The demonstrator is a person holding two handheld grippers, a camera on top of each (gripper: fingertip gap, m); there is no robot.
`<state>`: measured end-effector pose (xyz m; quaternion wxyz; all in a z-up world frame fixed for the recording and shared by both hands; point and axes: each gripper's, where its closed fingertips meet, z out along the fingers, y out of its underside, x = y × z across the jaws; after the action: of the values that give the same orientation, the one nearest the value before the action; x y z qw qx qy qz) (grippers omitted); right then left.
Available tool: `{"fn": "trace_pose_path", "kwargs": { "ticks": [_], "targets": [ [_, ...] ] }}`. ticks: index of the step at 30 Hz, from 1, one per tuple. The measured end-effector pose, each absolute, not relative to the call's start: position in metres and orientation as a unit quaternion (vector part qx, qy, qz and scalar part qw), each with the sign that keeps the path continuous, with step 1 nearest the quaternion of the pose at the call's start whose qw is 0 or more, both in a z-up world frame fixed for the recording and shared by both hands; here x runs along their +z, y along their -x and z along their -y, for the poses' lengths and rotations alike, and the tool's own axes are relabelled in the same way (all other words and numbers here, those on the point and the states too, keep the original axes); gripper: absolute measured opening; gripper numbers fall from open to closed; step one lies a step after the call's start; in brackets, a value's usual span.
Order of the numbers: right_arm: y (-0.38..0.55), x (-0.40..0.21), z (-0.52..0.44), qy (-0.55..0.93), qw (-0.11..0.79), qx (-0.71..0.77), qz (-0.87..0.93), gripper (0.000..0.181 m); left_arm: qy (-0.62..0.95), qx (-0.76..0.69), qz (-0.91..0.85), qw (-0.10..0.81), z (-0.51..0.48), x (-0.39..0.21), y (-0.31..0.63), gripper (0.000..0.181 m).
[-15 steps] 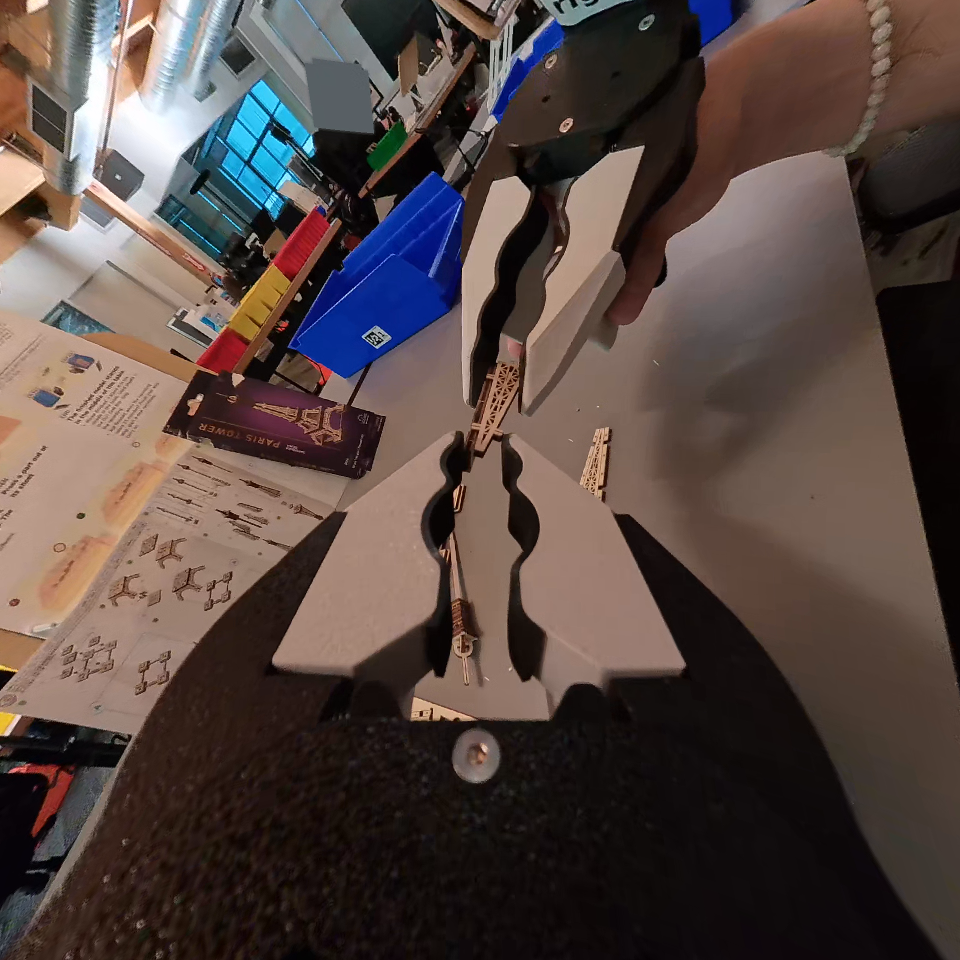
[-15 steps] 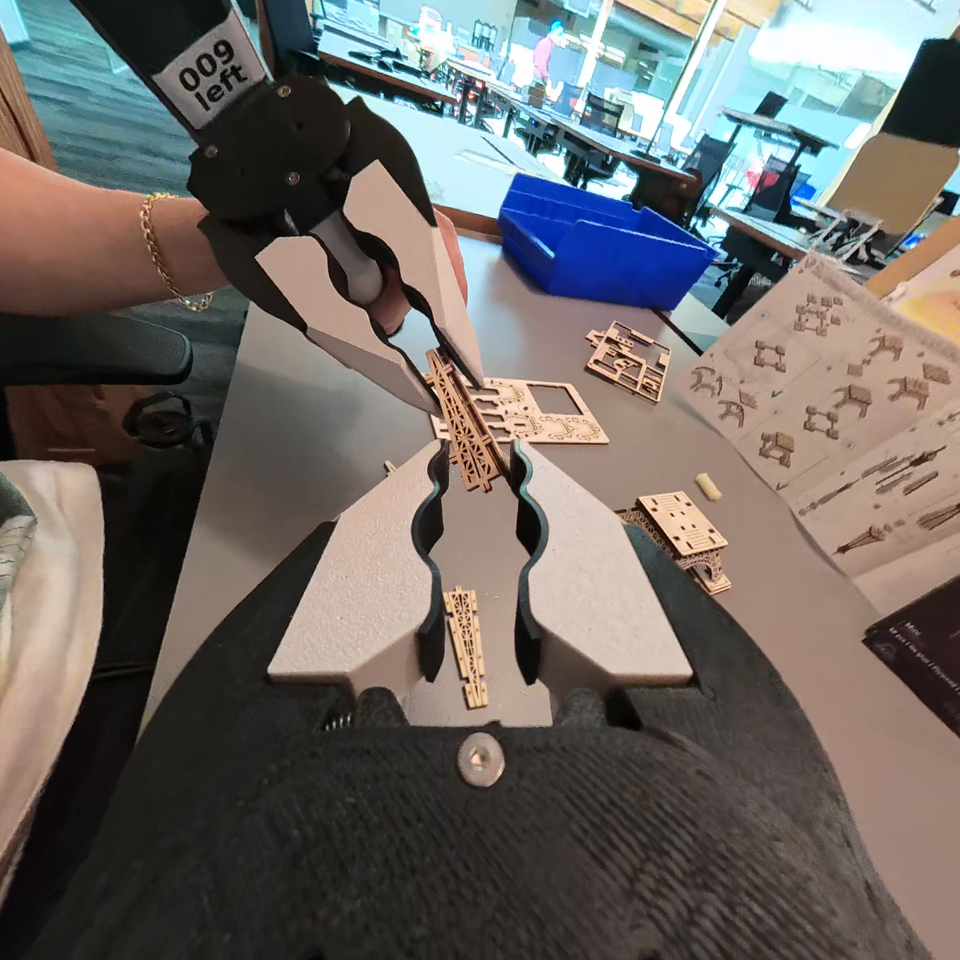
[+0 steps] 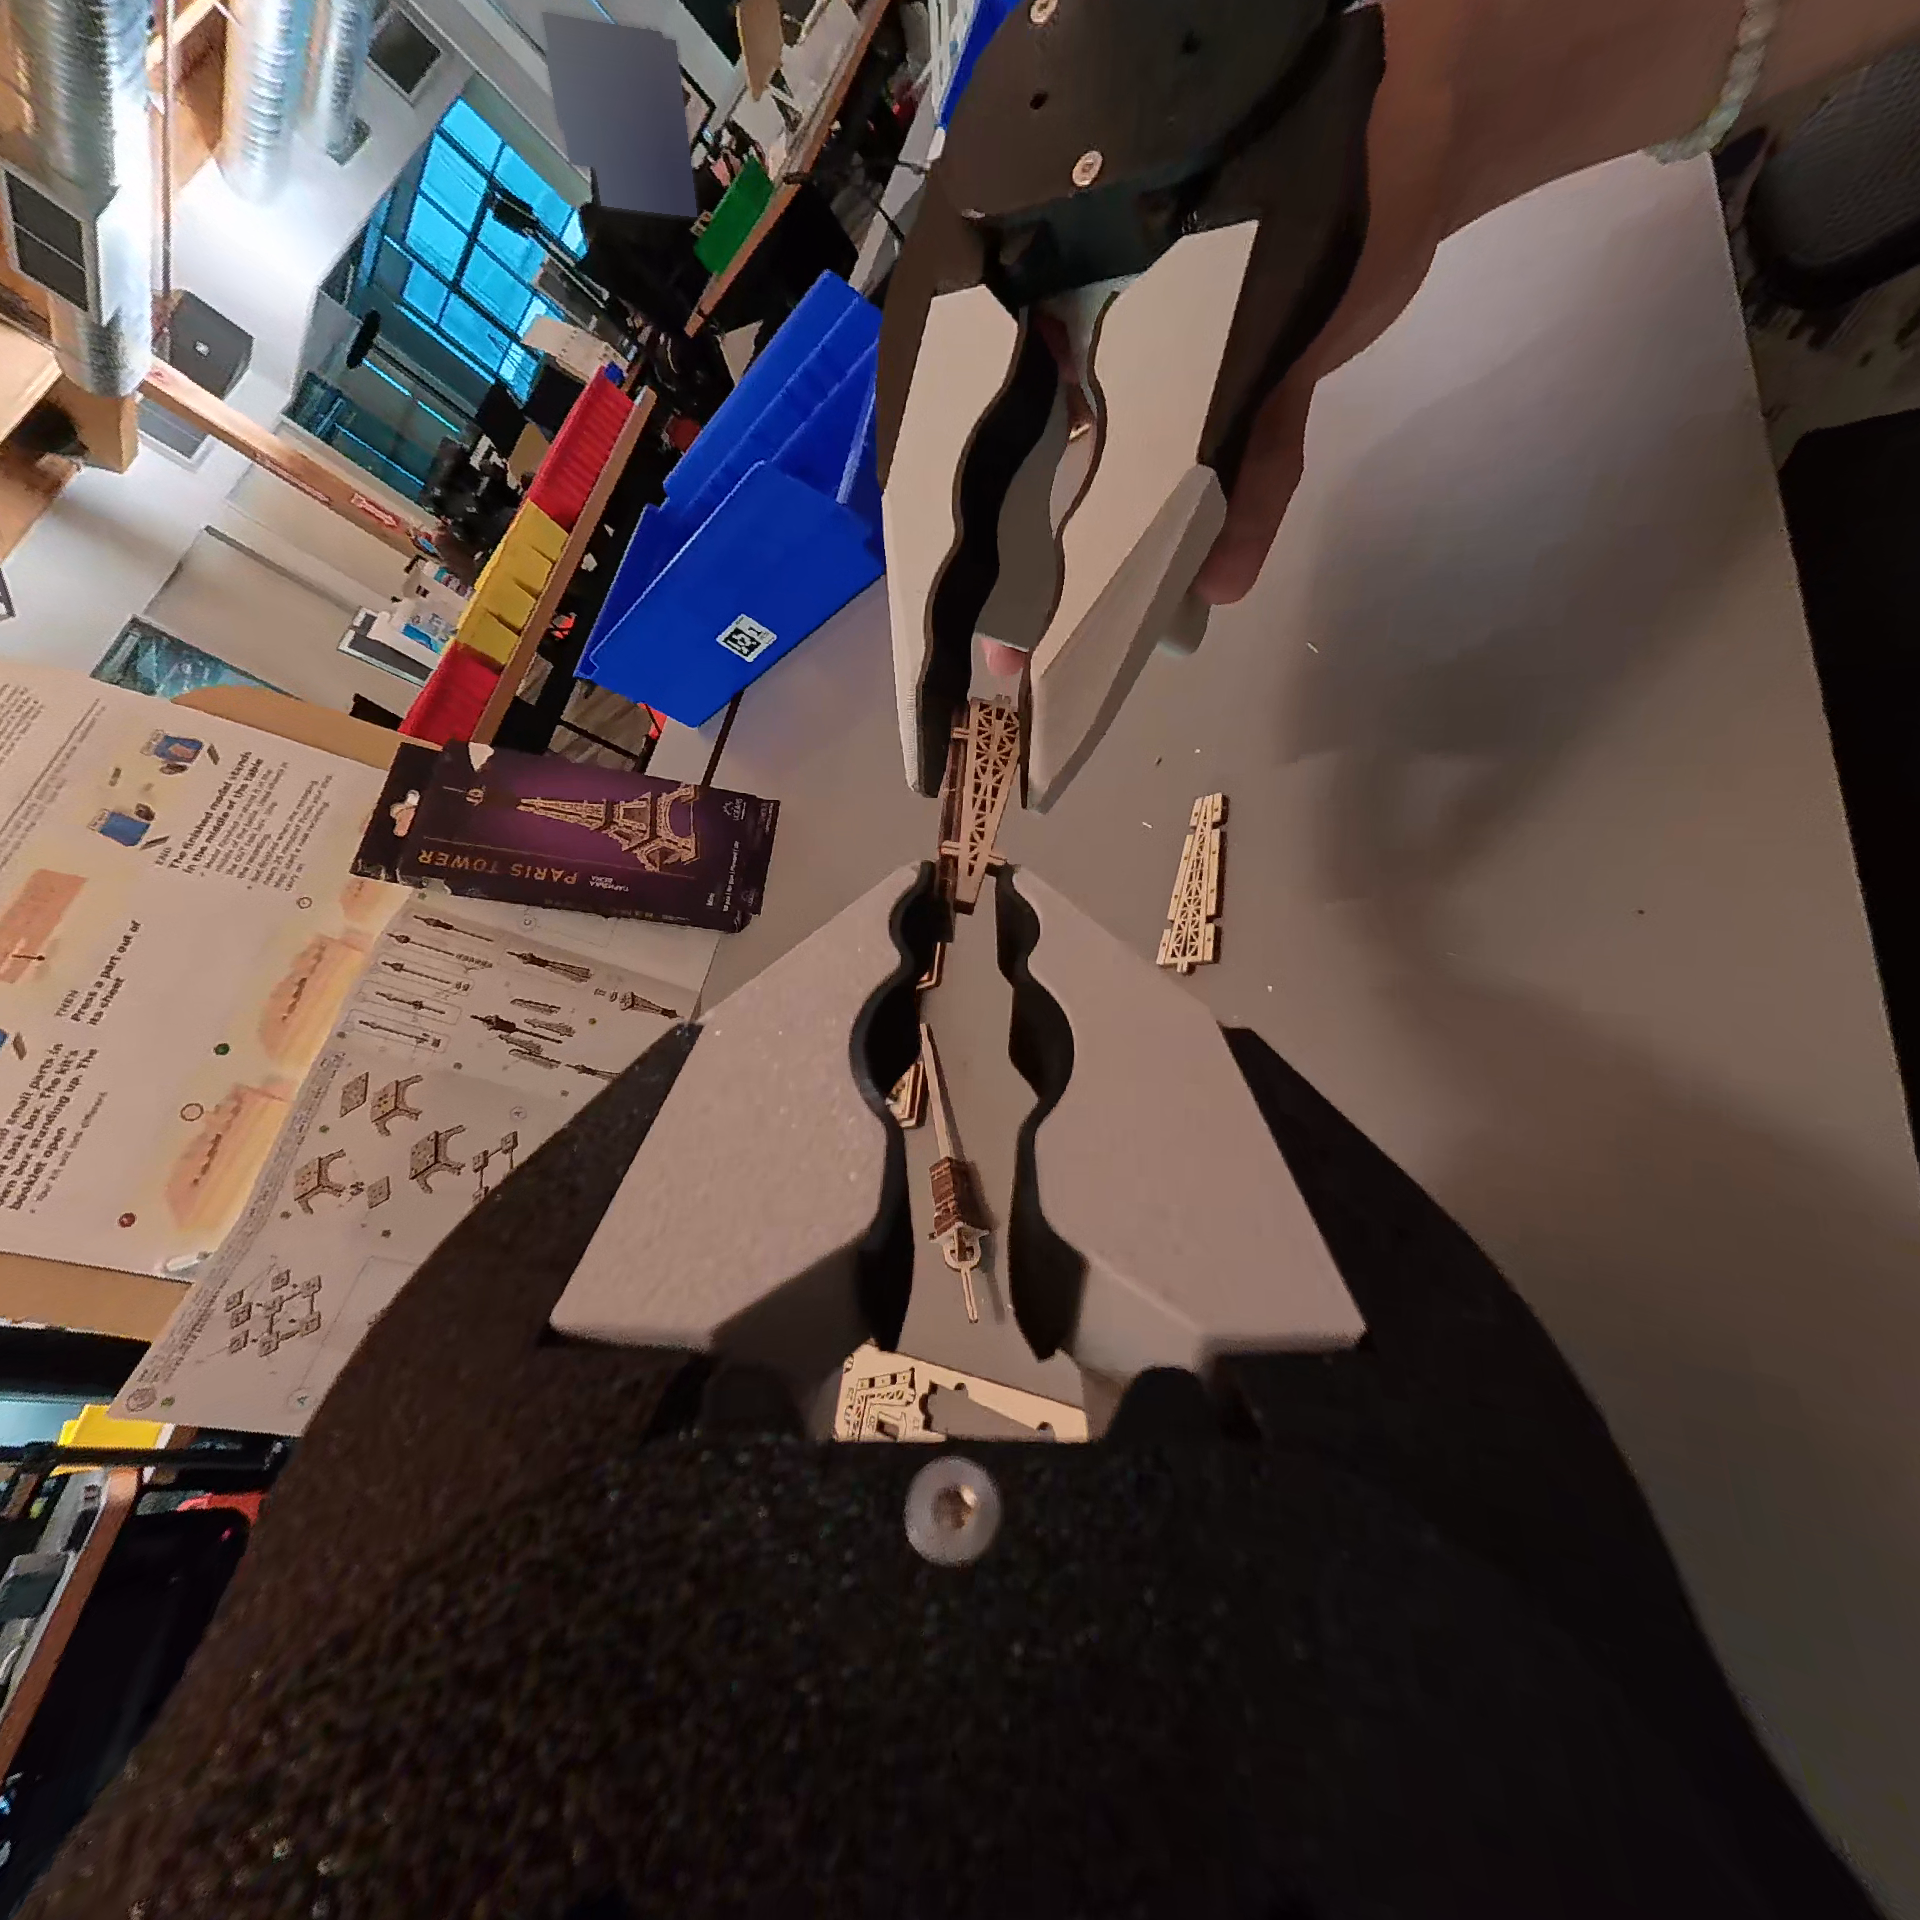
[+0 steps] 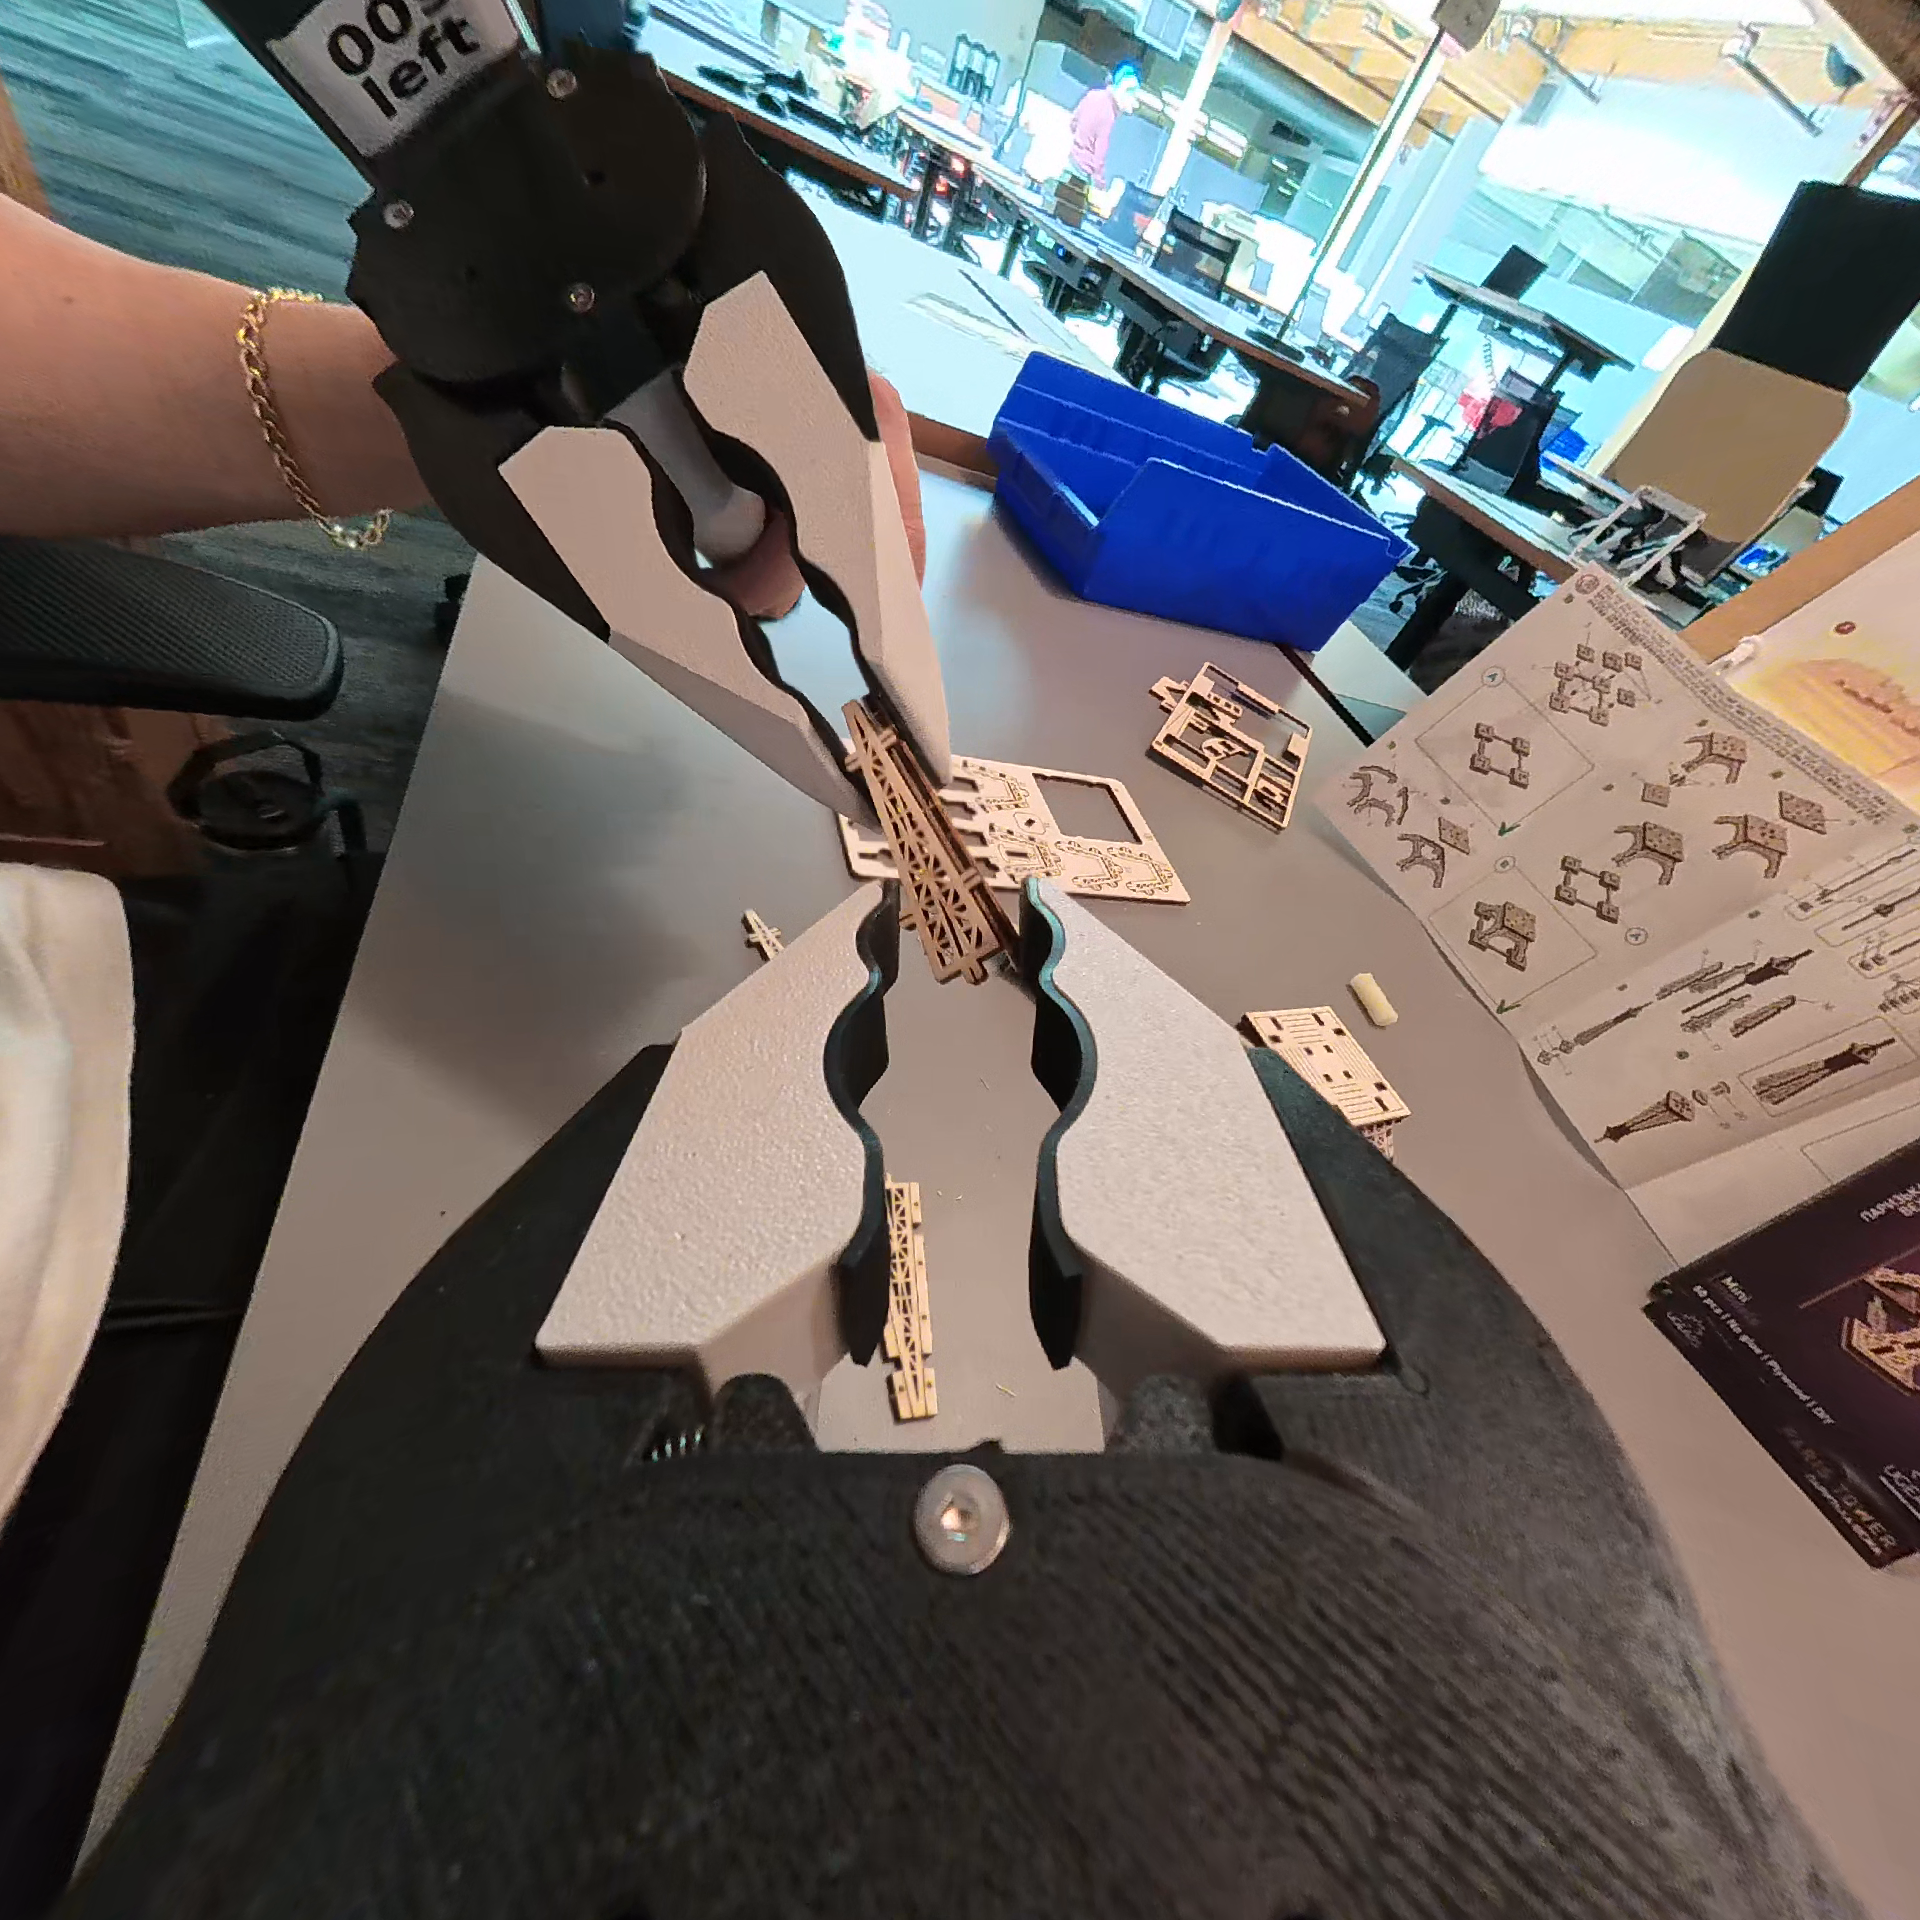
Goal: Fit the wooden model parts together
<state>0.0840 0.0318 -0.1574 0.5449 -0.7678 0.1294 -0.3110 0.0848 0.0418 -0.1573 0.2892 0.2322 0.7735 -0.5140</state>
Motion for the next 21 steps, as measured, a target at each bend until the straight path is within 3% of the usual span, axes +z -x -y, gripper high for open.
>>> {"fn": "trace_pose_path", "kwargs": {
  "ticks": [21],
  "targets": [
    [-0.082, -0.165, -0.029, 0.769, 0.567, -0.246, -0.163, 0.02, -0.226, -0.541, -0.752, 0.301, -0.048, -0.149, -0.085, 0.005]
  ]
}}
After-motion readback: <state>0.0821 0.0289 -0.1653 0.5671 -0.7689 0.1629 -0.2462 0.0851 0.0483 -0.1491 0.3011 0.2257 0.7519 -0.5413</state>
